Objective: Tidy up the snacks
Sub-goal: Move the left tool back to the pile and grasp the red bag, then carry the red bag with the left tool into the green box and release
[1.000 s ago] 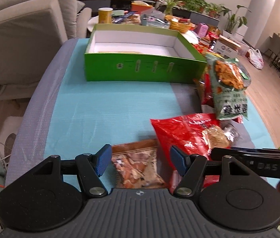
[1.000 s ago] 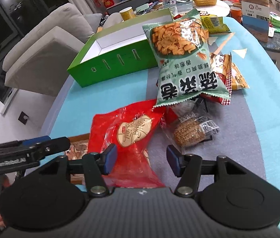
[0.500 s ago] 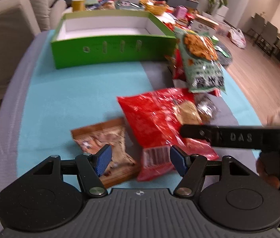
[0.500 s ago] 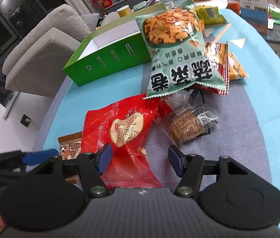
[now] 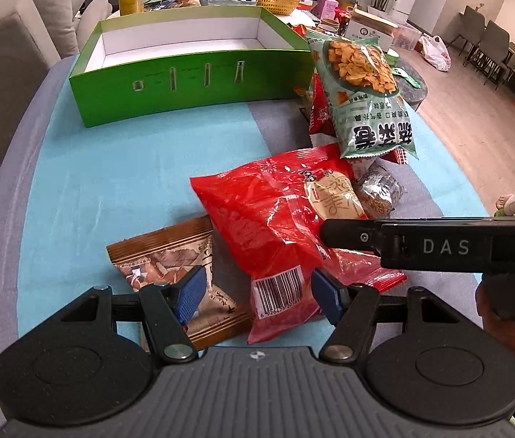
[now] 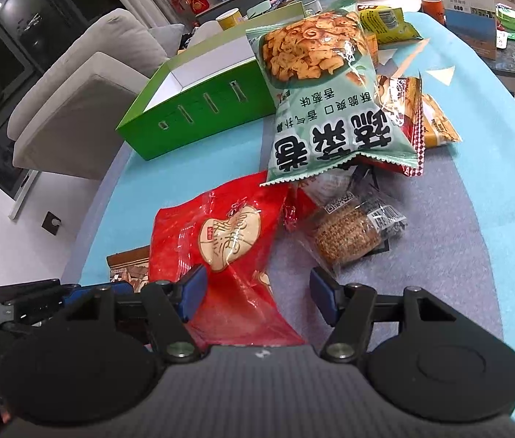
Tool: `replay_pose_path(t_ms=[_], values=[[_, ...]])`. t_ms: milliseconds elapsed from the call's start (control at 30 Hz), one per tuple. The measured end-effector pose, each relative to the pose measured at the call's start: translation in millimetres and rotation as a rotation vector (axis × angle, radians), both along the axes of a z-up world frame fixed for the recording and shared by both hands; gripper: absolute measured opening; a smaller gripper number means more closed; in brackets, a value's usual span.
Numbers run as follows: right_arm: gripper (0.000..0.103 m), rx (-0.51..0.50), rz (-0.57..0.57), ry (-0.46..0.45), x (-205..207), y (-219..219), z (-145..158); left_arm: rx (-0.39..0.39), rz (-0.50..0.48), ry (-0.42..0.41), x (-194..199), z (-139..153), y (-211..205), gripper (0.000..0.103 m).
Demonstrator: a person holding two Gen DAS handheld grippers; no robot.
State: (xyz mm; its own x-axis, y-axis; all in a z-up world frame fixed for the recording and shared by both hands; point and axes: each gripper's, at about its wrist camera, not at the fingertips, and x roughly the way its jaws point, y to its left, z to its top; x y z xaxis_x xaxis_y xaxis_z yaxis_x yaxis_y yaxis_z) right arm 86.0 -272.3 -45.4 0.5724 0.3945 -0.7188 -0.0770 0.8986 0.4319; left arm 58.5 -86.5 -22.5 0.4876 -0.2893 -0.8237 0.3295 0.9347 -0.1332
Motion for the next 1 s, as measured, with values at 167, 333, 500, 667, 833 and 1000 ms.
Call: replay_pose_path(t_ms=[167, 333, 500, 667, 833, 1000], values=[[0.076, 0.017, -0.002, 0.008, 0, -2, -3, 0.02, -0.01, 0.002, 1, -3, -4, 0.062], [0.076, 0.012, -0.003, 0.014, 0, -2, -3, 0.022, -0.018, 0.002, 3, -5, -4, 0.065], [0.076, 0.044, -0.012, 0.037, 3, -5, -3, -0.011, -0.04, -0.011, 7, -8, -2, 0.065], [0.076, 0.035, 0.01, 0.034, 5, -3, -3, -0.017, -0.055, -0.029, 7, -8, -3, 0.064], [0.062, 0.056, 0.04, 0.036, 9, 0, 0, -0.065, -0.073, -0.022, 9, -7, -2, 0.05], [0.056, 0.041, 0.062, 0.005, 8, 13, 11, -0.092, -0.078, -0.011, 13, -2, -1, 0.043]])
